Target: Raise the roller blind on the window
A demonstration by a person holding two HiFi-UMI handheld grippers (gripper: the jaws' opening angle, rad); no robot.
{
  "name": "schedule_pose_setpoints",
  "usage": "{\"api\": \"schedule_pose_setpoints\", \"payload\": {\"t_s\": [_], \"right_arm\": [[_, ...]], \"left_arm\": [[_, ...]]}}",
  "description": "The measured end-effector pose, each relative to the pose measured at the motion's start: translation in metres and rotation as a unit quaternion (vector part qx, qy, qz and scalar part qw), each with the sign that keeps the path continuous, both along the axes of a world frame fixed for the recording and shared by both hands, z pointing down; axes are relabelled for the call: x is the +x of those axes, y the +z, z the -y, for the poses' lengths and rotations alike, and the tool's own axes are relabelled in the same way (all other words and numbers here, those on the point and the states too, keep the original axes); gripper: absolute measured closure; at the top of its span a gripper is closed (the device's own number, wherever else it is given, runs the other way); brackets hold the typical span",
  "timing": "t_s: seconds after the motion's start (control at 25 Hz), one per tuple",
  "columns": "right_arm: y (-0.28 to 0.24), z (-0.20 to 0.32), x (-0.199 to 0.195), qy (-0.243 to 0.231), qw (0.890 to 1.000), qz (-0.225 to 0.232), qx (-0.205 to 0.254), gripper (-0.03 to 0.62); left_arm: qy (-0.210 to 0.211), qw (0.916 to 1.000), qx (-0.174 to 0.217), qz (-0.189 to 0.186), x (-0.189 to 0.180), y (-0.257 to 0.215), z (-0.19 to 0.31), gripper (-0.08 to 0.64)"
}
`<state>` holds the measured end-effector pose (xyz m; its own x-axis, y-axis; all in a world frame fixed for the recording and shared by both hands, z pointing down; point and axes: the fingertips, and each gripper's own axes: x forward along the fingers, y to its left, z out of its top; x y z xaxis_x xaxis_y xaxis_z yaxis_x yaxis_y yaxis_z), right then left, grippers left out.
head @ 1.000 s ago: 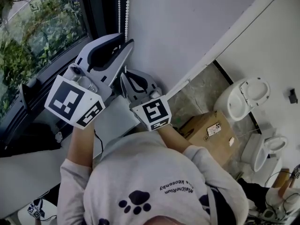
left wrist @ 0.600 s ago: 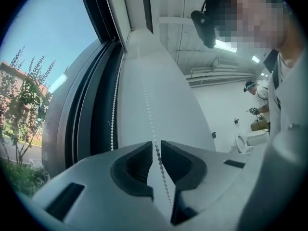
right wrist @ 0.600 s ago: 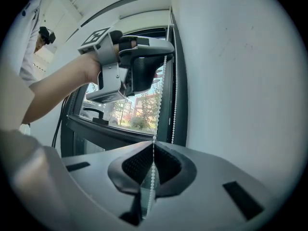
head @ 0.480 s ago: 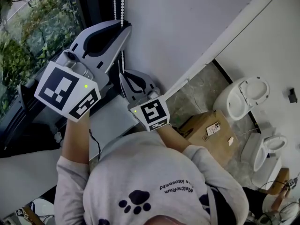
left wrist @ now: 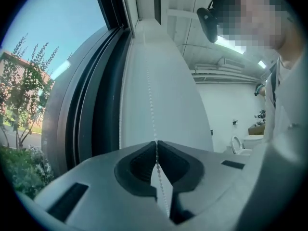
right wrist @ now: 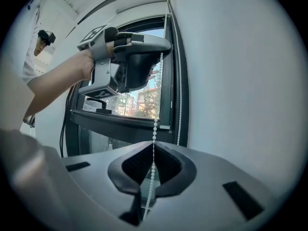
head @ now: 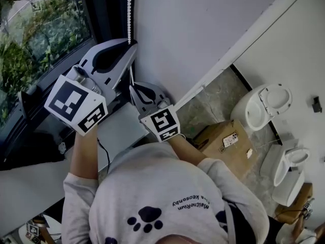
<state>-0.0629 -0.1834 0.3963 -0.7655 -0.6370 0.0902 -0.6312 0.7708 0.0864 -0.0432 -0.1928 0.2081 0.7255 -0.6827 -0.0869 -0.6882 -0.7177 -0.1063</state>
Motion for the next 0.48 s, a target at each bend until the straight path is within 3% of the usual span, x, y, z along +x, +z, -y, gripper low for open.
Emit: {"api": "schedule_pose_setpoints", "payload": {"t_s": [0.16, 0.48], "right_arm": [[0.026, -0.003, 0.0, -0.009, 1.0, -0.01, -0.012, 0.581], [0.07, -0.008, 0.001, -0.02, 0.998, -0.046, -0.039, 0.58]], "left_arm": [[-0.008, 0.9999, -0.008, 0.007, 0.002, 0.027, -0.005, 0.541], [-0.01, 0.9988, -0.044, -0.02, -0.002, 0.068, -0.008, 0.541]]}}
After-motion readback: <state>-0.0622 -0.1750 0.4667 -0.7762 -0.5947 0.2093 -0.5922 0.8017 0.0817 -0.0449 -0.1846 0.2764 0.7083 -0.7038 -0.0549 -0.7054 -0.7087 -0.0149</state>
